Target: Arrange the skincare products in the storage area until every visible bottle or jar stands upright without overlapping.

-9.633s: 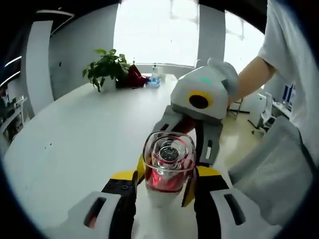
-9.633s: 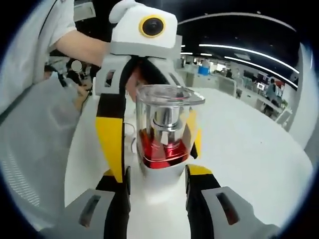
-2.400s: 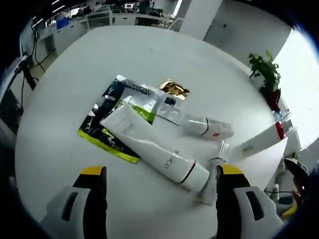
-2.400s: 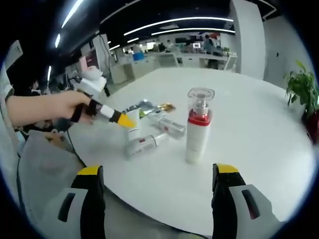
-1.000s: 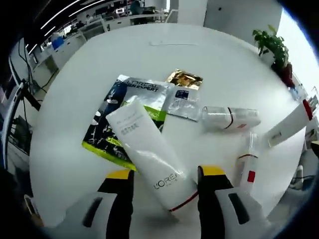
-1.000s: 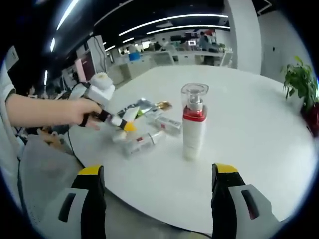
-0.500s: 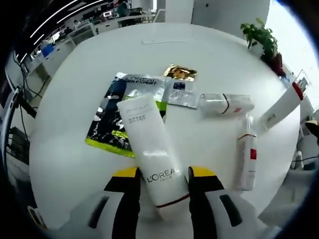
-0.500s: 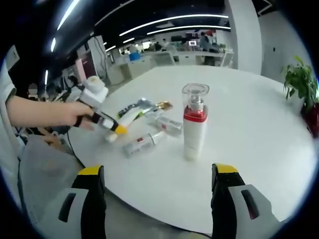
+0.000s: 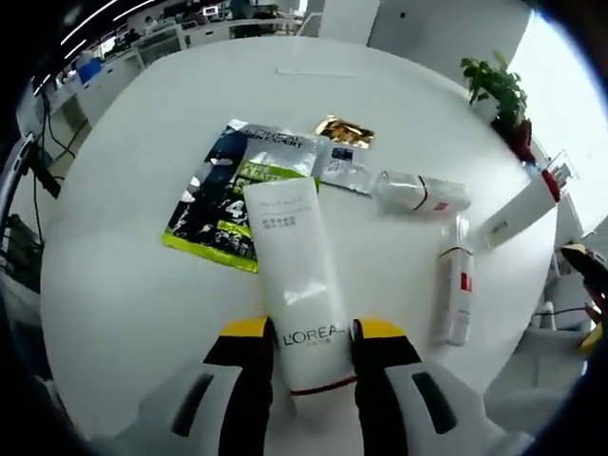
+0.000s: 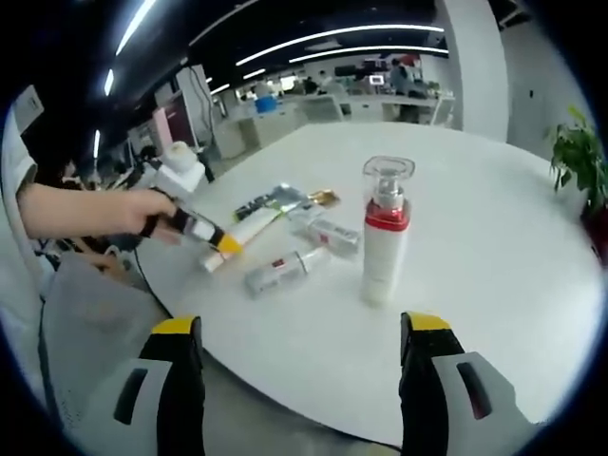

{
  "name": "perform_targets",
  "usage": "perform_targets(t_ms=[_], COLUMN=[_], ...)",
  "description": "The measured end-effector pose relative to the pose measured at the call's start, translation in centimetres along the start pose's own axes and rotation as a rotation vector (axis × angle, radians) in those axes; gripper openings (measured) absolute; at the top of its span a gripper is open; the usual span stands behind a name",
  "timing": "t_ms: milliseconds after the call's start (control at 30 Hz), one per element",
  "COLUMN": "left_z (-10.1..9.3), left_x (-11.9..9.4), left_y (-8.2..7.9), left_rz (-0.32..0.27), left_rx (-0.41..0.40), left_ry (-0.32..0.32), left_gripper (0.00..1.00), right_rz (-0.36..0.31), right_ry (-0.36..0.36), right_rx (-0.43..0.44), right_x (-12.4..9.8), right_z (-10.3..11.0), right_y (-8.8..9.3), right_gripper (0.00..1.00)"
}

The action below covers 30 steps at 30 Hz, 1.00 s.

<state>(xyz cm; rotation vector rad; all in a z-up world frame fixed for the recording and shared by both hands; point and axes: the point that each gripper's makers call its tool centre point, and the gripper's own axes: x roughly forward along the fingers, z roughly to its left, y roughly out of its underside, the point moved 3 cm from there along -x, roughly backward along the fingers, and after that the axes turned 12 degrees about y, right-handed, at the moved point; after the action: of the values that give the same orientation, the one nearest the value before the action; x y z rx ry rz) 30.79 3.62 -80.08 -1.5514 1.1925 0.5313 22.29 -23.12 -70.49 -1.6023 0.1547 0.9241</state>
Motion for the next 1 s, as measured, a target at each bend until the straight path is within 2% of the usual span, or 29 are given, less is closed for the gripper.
perform_targets(t_ms=[167, 300, 467, 633, 767, 833, 867, 967, 1000], left_z=[-0.5, -0.5, -0.9, -1.1, -1.2, -1.3, -1.3, -1.3, -1.3], left_x=[-0.6, -0.8, -1.2, -1.4, -1.7, -1.8, -1.8, -1.8, -1.8], left_y=[-0.2, -0.3, 0.3, 1.1, 1.5, 1.8, 1.9, 2.3, 2.6], left_rz=[-0.031, -0.047, -0.059, -0.059, -0.070, -0.071, -0.071, -0.069, -0.068], left_rx=[-0.059, -0.089, -0.122, -0.133, -0.160, -0.161, -0.162, -0.160, -0.164], left_ry=[0.034, 0.056, 0.081, 0.098, 0.121, 0.127, 0.129, 0.138, 0.144], left_gripper=[0.30, 0.30, 0.30, 0.30, 0.30, 0.30, 0.30, 0.29, 0.29], right_rz=[0.003, -0.004, -0.022, -0.011, -0.019, -0.023, -0.019, 0.028, 0.037], right_ry=[-0.018, -0.065, -0.165, -0.328, -0.456, -0.479, -0.474, -0.478, -0.486], right_rx=[0.009, 0.076, 0.282, 0.337, 0.614, 0.643, 0.622, 0.594, 0.605], right_x=[0.1, 0.3, 1.2, 2.7, 4.5, 5.9, 6.6, 8.4, 9.8], right_z=[0.3, 0.8, 2.8, 6.7, 9.2, 9.9, 10.1, 11.2, 11.4], right_y=[0.0, -0.2, -0.5, -1.4, -4.0, -4.8, -4.9, -4.9, -4.9], right_gripper=[0.85, 0.84, 0.81, 0.82, 0.83, 0.84, 0.85, 0.84, 0.84])
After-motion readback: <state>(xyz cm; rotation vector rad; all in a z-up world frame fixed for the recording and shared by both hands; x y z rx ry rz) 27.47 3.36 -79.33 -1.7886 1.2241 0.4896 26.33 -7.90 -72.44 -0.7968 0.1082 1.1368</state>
